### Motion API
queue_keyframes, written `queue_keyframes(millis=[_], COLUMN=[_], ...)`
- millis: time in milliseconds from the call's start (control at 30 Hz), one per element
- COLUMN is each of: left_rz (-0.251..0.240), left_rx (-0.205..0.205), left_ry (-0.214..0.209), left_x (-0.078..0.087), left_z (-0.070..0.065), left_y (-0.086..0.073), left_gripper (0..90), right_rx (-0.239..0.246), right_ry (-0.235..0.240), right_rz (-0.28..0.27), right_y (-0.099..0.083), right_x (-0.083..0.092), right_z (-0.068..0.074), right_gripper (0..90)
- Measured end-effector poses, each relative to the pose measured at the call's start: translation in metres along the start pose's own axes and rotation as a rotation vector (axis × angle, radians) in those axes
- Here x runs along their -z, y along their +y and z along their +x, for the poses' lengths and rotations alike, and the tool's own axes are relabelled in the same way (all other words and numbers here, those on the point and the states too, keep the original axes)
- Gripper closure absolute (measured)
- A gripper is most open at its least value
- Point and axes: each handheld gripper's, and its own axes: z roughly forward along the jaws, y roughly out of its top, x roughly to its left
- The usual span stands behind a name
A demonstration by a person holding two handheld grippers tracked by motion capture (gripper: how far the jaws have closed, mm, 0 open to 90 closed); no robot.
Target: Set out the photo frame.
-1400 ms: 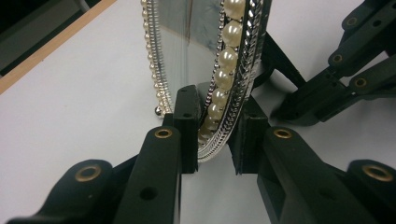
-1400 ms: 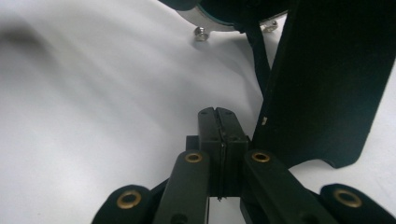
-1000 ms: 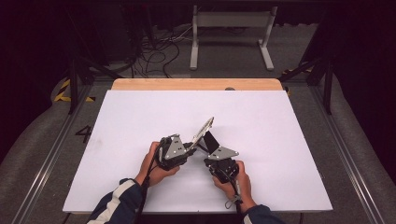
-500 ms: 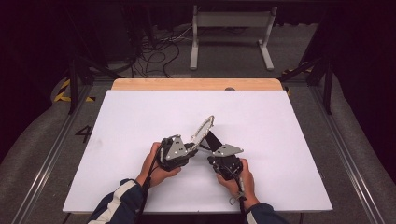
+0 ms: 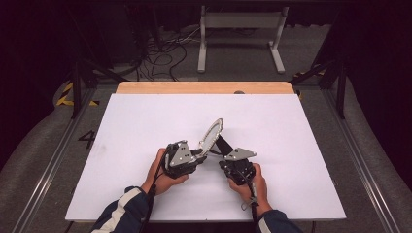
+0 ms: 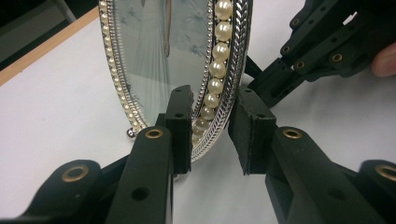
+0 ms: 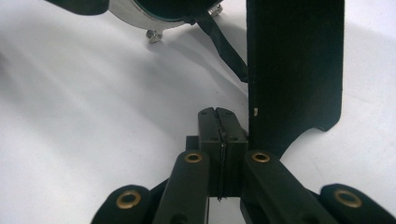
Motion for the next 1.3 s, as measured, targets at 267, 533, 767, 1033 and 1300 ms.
queue_keyframes(millis=[267, 533, 767, 1033, 1300], left_rz=[-0.010, 0.008, 0.023, 0.026, 0.030], left_rx=[-0.002, -0.003, 0.011, 0.017, 0.038], left_ry=[-0.003, -0.016, -0.029, -0.042, -0.055], left_x=[0.001, -0.001, -0.004, -0.006, -0.008], left_z=[-0.001, 0.000, 0.003, 0.002, 0.004], left_y=[0.000, -0.001, -0.004, -0.005, -0.007], left_gripper=[69.2, 69.9, 69.3, 69.3, 68.9], right_rx=[-0.015, -0.021, -0.025, -0.035, -0.046], right_ry=[0.006, 0.011, -0.007, -0.020, -0.032], right_rz=[0.009, 0.010, 0.011, 0.011, 0.008], right_y=[-0.001, -0.002, -0.002, -0.003, -0.003], right_x=[0.003, 0.002, 0.002, 0.001, 0.001], right_z=[-0.009, -0.011, -0.015, -0.020, -0.025], right_gripper=[90.0, 90.0, 90.0, 90.0, 90.0])
